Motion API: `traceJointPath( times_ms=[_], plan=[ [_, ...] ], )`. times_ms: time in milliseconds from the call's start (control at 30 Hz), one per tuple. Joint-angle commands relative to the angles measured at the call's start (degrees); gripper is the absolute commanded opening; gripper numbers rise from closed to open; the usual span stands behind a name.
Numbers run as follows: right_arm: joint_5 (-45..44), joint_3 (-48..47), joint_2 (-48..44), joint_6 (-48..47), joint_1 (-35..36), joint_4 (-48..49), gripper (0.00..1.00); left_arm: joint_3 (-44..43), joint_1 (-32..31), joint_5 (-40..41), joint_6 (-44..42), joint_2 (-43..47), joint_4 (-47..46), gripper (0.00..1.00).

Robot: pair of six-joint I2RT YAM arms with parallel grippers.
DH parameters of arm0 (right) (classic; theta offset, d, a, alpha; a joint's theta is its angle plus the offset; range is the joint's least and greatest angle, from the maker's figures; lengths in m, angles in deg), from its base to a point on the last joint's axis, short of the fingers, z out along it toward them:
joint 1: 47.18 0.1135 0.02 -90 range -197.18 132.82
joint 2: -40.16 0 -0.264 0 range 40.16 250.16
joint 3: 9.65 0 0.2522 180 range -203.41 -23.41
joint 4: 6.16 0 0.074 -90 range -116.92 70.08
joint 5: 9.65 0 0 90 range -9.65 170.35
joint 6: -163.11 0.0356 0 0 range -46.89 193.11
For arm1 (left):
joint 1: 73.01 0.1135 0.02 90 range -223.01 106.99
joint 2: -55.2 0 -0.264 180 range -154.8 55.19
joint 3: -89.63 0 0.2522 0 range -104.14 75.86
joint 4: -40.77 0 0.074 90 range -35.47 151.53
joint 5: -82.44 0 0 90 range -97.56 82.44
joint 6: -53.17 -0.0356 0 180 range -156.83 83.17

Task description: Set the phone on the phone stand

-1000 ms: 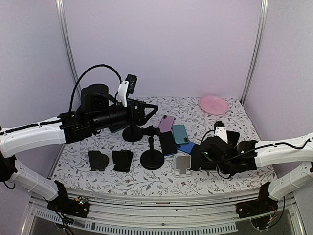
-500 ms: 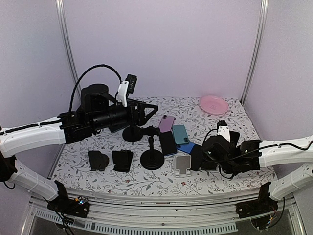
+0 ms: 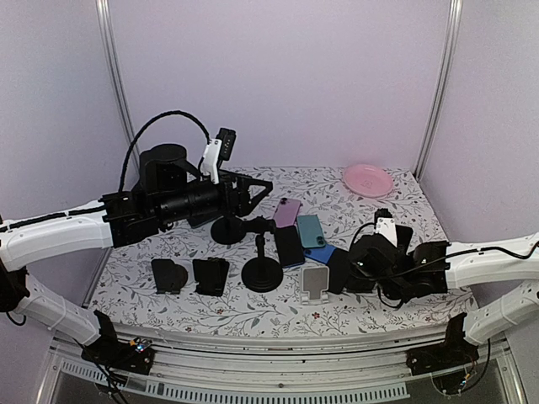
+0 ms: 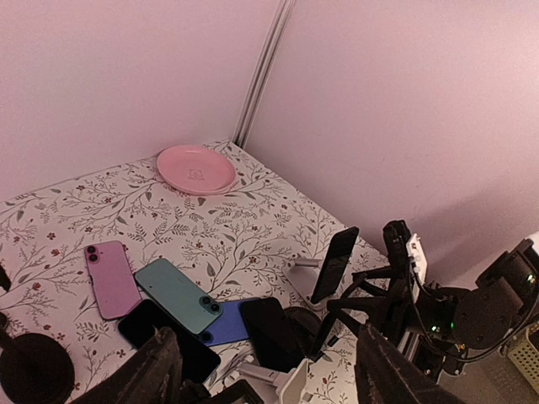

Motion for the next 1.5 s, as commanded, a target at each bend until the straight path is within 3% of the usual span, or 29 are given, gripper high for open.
traceJointPath(
  times_ms=[0, 567, 700, 867, 1467],
  plan=[
    [-3.87, 0.78, 0.69, 0.16, 0.43, 3.06, 0.71, 0.26, 0.61, -0.35, 0.13, 1.09, -0.88, 0.71],
    [-2.42, 1.11, 2.68, 0.07, 0.44, 5.99, 0.74, 0.13, 0.77, -0.45, -0.3, 1.18, -0.7, 0.71],
    [-2.25, 0.98, 2.14, 0.28, 0.43, 5.25, 0.8, 0.2, 0.88, -0.74, -0.26, 1.18, -0.78, 0.71],
    [-1.98, -0.56, 2.33, 0.68, 0.47, 2.54, 1.0, 0.36, 0.97, -0.83, -0.22, 1.29, -0.9, 0.71],
    [3.45, -8.81, -3.65, 1.57, -0.06, -8.09, 0.99, 1.33, 1.02, -0.96, 0.04, 2.64, -0.79, 0.71]
  ],
)
